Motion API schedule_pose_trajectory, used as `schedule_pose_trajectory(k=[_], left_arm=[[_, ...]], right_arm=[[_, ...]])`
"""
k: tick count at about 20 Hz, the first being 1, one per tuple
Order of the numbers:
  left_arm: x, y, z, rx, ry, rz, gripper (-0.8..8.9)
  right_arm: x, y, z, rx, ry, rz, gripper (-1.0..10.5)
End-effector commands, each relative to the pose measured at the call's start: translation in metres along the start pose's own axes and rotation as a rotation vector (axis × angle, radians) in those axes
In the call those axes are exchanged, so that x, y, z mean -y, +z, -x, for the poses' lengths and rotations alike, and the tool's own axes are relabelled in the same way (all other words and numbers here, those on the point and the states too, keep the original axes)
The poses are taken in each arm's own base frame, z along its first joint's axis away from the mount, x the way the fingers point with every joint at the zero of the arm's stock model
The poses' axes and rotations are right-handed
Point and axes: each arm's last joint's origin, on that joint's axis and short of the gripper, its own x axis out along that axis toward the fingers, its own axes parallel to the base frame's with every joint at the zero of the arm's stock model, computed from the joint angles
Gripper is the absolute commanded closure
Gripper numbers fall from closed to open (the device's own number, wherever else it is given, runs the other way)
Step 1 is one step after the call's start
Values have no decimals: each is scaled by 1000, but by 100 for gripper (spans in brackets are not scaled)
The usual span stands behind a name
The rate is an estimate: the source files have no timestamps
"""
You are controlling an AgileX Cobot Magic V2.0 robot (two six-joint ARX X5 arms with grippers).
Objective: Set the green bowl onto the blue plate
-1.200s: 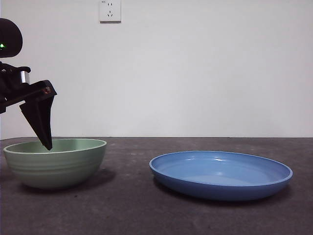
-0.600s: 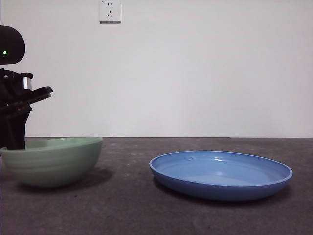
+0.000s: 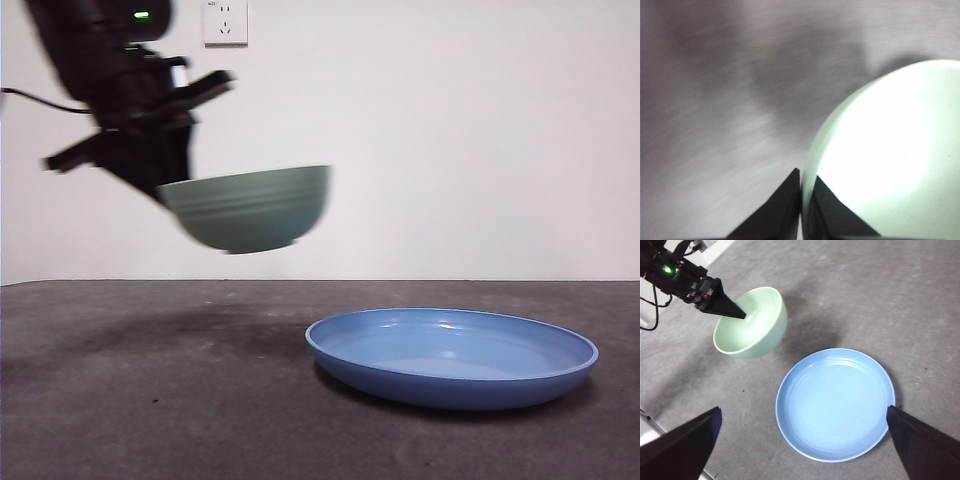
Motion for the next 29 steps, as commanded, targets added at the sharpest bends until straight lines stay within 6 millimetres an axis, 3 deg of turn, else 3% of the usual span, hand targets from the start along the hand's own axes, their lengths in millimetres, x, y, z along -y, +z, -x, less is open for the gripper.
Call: schedule_pose_trajectory(k=[1, 6, 11, 21, 25, 29], left_arm=[[29, 13, -21, -22, -32, -45, 804], [85, 17, -77, -113, -76, -164, 804], [111, 8, -116, -175, -42, -241, 804], [114, 6, -123, -173, -40, -256, 796], [116, 7, -124, -152, -49, -253, 624], [123, 16, -112, -138, -73, -259, 285]], right_arm=[[-4, 0, 7, 22, 3, 22, 387], [-9, -5, 17, 51, 6, 37, 387], [-10, -6, 19, 54, 7, 38, 387], [-9, -6, 19, 55, 6, 38, 387], [-10, -6, 19, 55, 6, 38, 387], [-10, -6, 19, 56, 6, 38, 388]])
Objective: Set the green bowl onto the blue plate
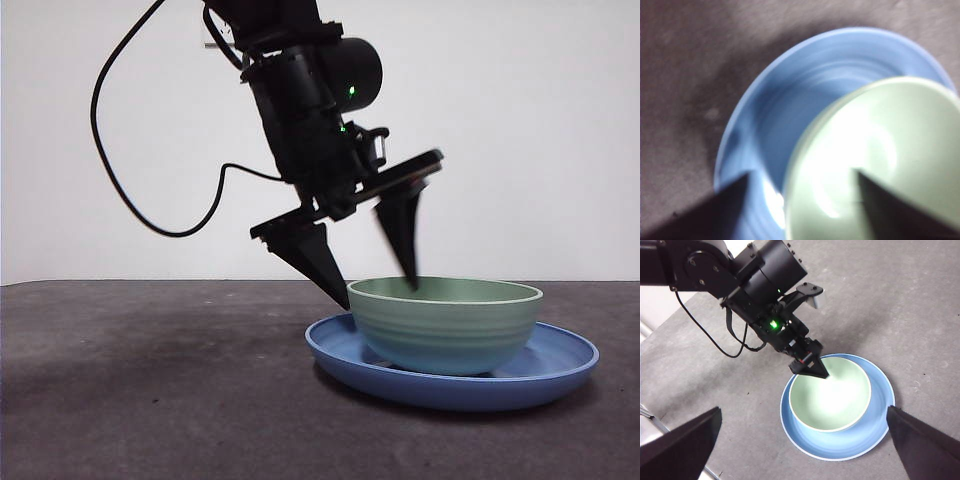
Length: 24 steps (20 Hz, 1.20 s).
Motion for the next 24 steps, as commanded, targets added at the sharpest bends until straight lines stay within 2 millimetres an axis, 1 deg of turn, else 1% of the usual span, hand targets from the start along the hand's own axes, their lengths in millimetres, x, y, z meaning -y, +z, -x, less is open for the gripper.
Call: schedule_pose_trajectory(k=[1, 3, 6, 8, 9, 10, 12, 13, 14, 15, 17, 20, 22, 24], left_arm=[[10, 12, 9, 14, -11, -29, 258], [15, 19, 33, -11, -2, -95, 247], [21, 21, 67, -70, 9, -159, 245], [23, 17, 89, -100, 14, -192, 245], [23, 12, 102, -114, 17, -203, 245], [23, 8, 114, -114, 18, -207, 245], [22, 0, 144, -77, 19, -215, 245], [22, -5, 164, -41, 19, -214, 245], [22, -10, 178, -10, 18, -218, 246], [22, -16, 197, 31, 18, -220, 247], [24, -32, 229, 108, 17, -247, 247], [23, -52, 253, 187, 17, -268, 247], [21, -66, 263, 233, 19, -275, 247], [14, -92, 273, 296, 27, -284, 247]], right_arm=[[-1, 3, 2, 13, 1, 16, 388], [-1, 3, 2, 14, 1, 15, 388], [-1, 3, 2, 14, 1, 13, 388], [-1, 3, 2, 15, 1, 13, 387], [-1, 3, 2, 15, 2, 13, 388], [-1, 3, 2, 15, 1, 13, 388], [-1, 4, 1, 15, 1, 6, 388], [-1, 3, 1, 14, 1, 5, 388], [-1, 4, 0, 11, 1, 2, 388], [-1, 4, 0, 8, 1, -9, 388], [1, 5, -3, -2, 0, -29, 388], [2, 6, -7, -16, -2, -36, 388], [4, 7, -10, -27, -3, -42, 388], [6, 8, -14, -43, -4, -49, 388]])
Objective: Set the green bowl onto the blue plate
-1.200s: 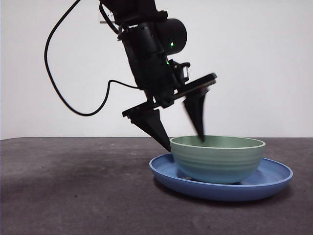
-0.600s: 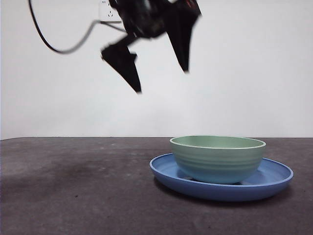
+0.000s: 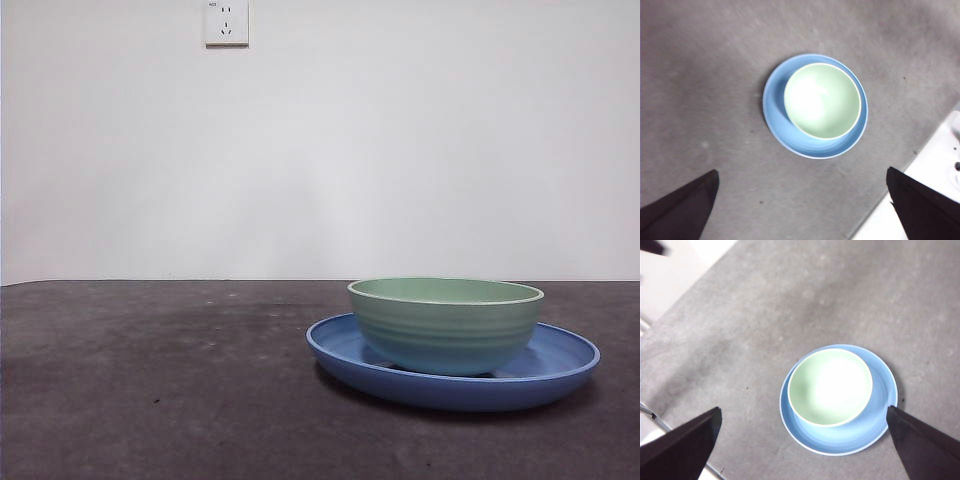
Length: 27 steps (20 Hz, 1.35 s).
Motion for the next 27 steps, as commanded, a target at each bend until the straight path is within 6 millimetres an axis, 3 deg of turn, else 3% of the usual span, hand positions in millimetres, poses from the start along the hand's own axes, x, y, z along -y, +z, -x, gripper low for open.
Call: schedule_pose_trajectory(k=[1, 7, 12, 15, 18, 27], left_arm=[[0, -23, 14, 70, 13, -27, 247], [2, -95, 26, 255, 43, -52, 247], [-3, -155, -7, 298, 38, 7, 247], [-3, -160, -8, 309, 34, 16, 247], [-2, -161, -5, 325, 35, 9, 247], [2, -167, 8, 379, 36, -9, 250]], right_arm=[[0, 5, -2, 3, 0, -6, 388], [3, 9, -10, -8, -1, -11, 388], [3, 9, -10, -8, -1, -11, 388], [6, 9, -14, -31, -14, -23, 388], [19, 7, -33, -168, -131, -77, 388], [79, 1, -137, -557, -328, -130, 388]])
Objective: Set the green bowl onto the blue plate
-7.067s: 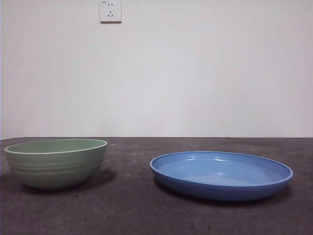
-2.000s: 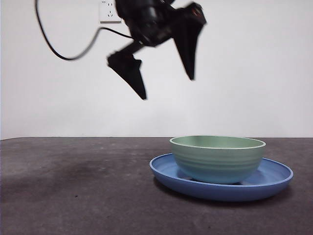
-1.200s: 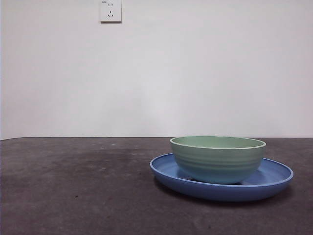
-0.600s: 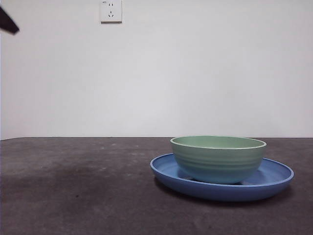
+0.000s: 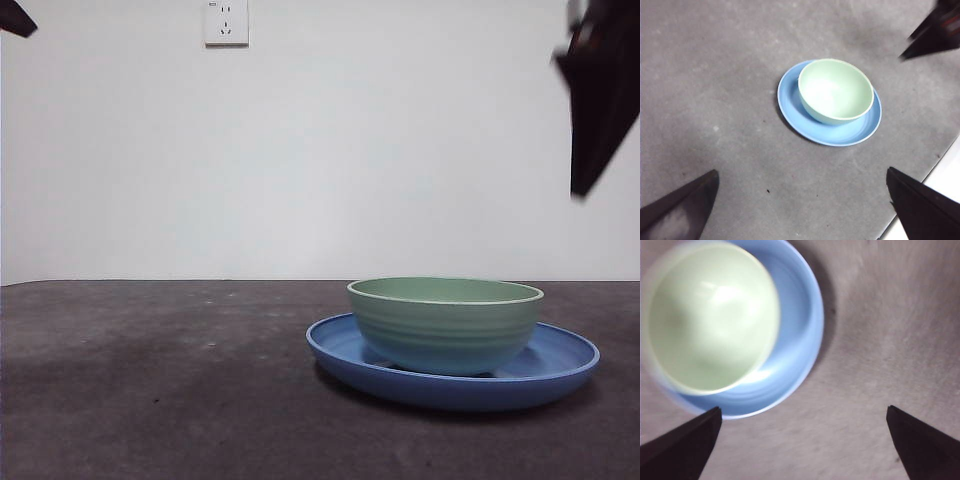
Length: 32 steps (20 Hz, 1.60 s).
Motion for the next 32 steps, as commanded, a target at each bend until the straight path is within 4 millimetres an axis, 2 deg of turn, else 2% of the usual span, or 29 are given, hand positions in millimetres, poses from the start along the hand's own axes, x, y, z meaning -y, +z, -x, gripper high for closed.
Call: schedule_pose_trajectory(k=[1, 8, 14, 16, 21, 24, 27, 32], left_arm=[[3, 4, 7, 37, -7, -14, 250], [4, 3, 16, 71, -7, -22, 250], [4, 3, 16, 70, -8, -21, 250], [4, 3, 16, 70, -8, -21, 250], [4, 2, 16, 64, -7, -19, 250], [4, 2, 16, 64, -7, -20, 250], [4, 2, 16, 64, -7, -20, 250], [4, 2, 16, 64, -8, -19, 250]], right_arm=[[5, 10, -18, -43, -40, 18, 388], [20, 25, -63, -115, -48, 20, 438], [24, 33, -94, -135, 50, 30, 470], [25, 34, -102, -141, 72, 31, 543], [25, 35, -108, -144, 120, 37, 638], [25, 36, -111, -138, 136, 40, 650], [25, 37, -111, -134, 135, 40, 724], [26, 36, -114, -146, 139, 36, 734]])
